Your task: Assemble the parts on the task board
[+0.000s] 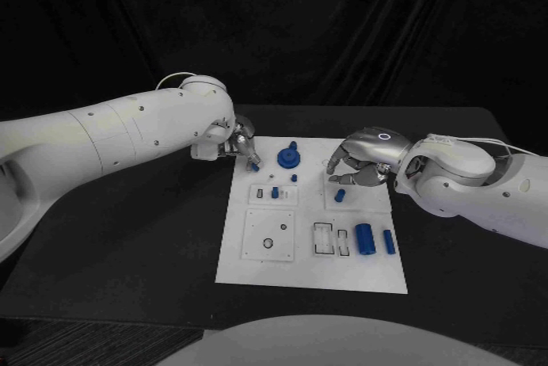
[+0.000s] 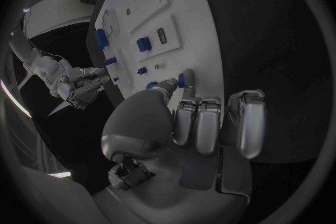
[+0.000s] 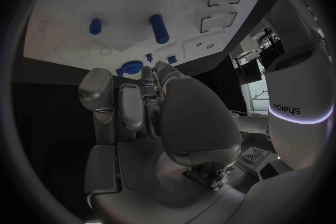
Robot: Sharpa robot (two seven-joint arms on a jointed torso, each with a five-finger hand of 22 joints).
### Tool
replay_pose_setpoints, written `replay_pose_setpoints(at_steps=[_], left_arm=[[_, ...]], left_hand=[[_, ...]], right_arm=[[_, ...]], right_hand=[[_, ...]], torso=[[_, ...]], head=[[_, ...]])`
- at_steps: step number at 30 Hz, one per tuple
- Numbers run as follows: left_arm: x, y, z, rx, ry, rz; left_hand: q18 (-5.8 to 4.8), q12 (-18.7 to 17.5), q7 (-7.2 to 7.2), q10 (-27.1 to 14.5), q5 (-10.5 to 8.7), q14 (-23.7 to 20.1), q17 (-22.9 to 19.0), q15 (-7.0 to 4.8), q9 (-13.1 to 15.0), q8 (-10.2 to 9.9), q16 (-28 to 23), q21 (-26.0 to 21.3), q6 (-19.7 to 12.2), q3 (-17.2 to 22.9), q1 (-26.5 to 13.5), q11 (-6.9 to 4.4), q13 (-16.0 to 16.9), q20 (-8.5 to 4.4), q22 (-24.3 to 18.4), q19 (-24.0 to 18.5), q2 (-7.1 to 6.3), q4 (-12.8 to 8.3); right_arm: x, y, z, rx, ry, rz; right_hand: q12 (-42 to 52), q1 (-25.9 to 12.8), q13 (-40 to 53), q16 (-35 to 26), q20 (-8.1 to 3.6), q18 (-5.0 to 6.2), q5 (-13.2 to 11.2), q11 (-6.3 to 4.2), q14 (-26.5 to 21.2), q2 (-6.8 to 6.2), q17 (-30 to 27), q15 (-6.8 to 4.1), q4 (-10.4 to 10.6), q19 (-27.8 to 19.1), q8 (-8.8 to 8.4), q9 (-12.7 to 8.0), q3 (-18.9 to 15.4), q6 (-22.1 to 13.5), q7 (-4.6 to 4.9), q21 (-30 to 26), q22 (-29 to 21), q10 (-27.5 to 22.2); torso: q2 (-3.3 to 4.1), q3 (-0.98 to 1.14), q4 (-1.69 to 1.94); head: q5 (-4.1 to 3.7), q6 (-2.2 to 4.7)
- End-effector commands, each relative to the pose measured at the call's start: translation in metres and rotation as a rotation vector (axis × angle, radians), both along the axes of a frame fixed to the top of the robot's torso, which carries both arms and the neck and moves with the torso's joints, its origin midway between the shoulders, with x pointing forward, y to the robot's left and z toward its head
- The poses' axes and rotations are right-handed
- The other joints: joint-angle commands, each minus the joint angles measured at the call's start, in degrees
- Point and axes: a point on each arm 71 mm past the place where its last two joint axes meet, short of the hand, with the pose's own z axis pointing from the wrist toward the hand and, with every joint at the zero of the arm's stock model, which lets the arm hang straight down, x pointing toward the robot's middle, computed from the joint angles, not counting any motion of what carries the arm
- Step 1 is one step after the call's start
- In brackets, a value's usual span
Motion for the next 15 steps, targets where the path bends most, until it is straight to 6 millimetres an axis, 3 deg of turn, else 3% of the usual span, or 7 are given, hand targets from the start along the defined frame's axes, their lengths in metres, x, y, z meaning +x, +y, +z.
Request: replay_pose_setpoints(at_steps=[1,8,15], left_arm=[[-0.0001,-0.0015,-0.0005,-0.018,-0.003,-0.012],[-0.0002,0.0007,-0.0002,-0.028,-0.012,-0.009],[0.0,0.0051,0.0014,-0.053,-0.047,0.009]], left_hand=[[-0.5,0.2,0.0,6.1,0.62,5.8,15.1,-0.42,0.3,-0.4,0.2,-0.3,0.6,2.1,-0.2,-0.33,15.0,-0.35,12.3,0.2,-0.92,-0.6],[-0.49,0.2,0.01,6.1,1.78,5.8,15.1,-0.46,1.6,-0.8,0.2,-0.4,1.1,9.1,-1.7,-0.39,15.0,-0.4,12.3,0.1,-2.86,-2.7],[-0.42,0.2,-0.08,6.1,1.63,5.8,15.1,-0.53,2.2,-1.1,0.2,-0.7,1.6,12.4,-2.5,-0.47,15.0,-0.44,12.2,-0.1,-4.43,-4.4]], right_arm=[[0.0006,-0.0013,-0.0017,-0.009,0.007,-0.021],[0.0008,-0.0015,-0.0021,-0.013,0.01,-0.025],[0.0009,-0.0026,-0.0024,-0.016,0.013,-0.03]], right_hand=[[-0.3,0.7,5.0,-0.3,0.04,0.37,0.2,-0.2,1.2,0.04,-0.1,-0.06,-0.1,-0.1,-0.11,-0.1,0.3,0.3,0.04,-0.3,6.4,-0.1],[-0.4,1.1,4.8,-0.5,0.02,0.42,0.4,-0.18,1.1,0.24,-0.2,-0.06,-0.4,-0.2,-0.21,-0.2,0.6,0.3,0.06,-0.6,6.4,-0.2],[-0.5,1.2,4.6,-0.8,0.02,0.48,0.4,-0.15,1.1,0.29,-0.5,-0.05,-0.5,-0.3,-0.32,-0.3,0.6,0.2,0.12,-1.1,6.3,-0.4]], torso=[[0.01,0.01,0.03],[0.0,-0.02,0.01],[0.01,0.0,0.11]], head=[[0.09,-0.01],[0.34,-0.01],[0.29,-0.01]])
